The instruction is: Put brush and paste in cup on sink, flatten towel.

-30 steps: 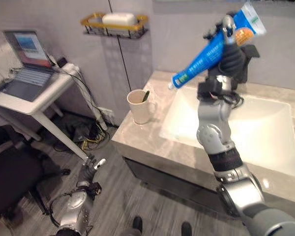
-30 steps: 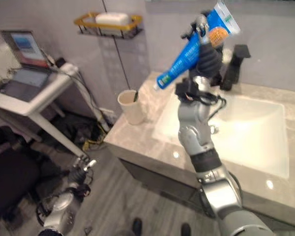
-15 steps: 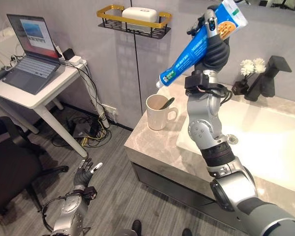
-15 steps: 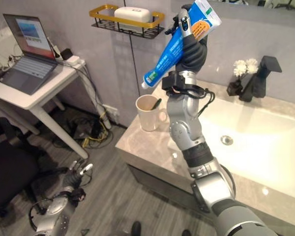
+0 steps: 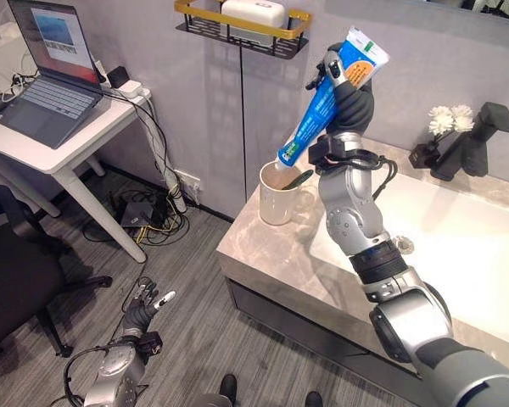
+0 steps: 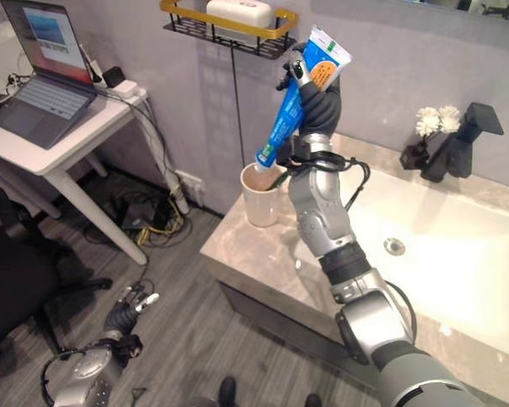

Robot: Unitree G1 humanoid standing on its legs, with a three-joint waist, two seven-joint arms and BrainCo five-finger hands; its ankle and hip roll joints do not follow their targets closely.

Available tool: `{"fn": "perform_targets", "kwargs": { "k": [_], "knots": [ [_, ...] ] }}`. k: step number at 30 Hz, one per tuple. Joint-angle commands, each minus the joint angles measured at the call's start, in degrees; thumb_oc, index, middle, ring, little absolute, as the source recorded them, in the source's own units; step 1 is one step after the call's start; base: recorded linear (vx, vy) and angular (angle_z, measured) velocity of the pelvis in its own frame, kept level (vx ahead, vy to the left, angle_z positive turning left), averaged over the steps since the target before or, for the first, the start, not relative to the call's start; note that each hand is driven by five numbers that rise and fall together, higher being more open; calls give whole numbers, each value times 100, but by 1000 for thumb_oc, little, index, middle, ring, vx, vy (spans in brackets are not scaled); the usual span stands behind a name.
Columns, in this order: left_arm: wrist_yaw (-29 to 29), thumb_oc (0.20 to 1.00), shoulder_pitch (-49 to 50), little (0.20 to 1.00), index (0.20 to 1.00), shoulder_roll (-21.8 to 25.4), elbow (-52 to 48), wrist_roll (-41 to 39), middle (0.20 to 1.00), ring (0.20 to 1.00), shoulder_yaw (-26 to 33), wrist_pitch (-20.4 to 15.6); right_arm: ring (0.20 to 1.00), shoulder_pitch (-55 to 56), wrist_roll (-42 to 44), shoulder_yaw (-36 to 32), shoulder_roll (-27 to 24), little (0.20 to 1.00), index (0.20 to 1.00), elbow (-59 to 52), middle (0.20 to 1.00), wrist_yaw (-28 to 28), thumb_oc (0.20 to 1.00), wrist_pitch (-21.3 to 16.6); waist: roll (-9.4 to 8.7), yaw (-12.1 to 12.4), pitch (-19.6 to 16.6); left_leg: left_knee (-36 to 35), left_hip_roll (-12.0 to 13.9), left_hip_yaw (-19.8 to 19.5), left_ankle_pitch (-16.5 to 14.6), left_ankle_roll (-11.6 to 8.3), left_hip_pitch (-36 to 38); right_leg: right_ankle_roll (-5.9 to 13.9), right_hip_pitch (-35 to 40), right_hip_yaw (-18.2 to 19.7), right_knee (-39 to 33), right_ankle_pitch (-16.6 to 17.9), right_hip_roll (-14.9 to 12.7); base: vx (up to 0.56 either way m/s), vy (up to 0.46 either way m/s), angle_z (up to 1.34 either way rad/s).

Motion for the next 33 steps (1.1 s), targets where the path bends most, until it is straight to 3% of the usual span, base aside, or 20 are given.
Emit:
{"fn": "perform_targets", "kwargs": {
  "k": [1, 33],
  "knots": [
    [-52, 1000, -328, 1000, 1000, 185, 43, 86, 1000, 1000, -102, -262, 200, -686, -233, -147, -266, 200, 200, -355, 200, 141, 200, -198, -161, 68, 24, 32, 49, -322, 244, -38, -391, 437, 364, -255, 368, 1524, -694, 0, 0, 0],
    [-140, 1000, -275, 1000, 1000, -43, 184, 162, 1000, 1000, -262, -312, 200, -374, -1215, 487, -456, 200, 200, -559, 200, 481, 200, 77, -241, 65, 41, 32, 91, -367, 241, -82, -398, 471, 433, -375, 273, 1752, -681, 0, 0, 0]
  ]
}}
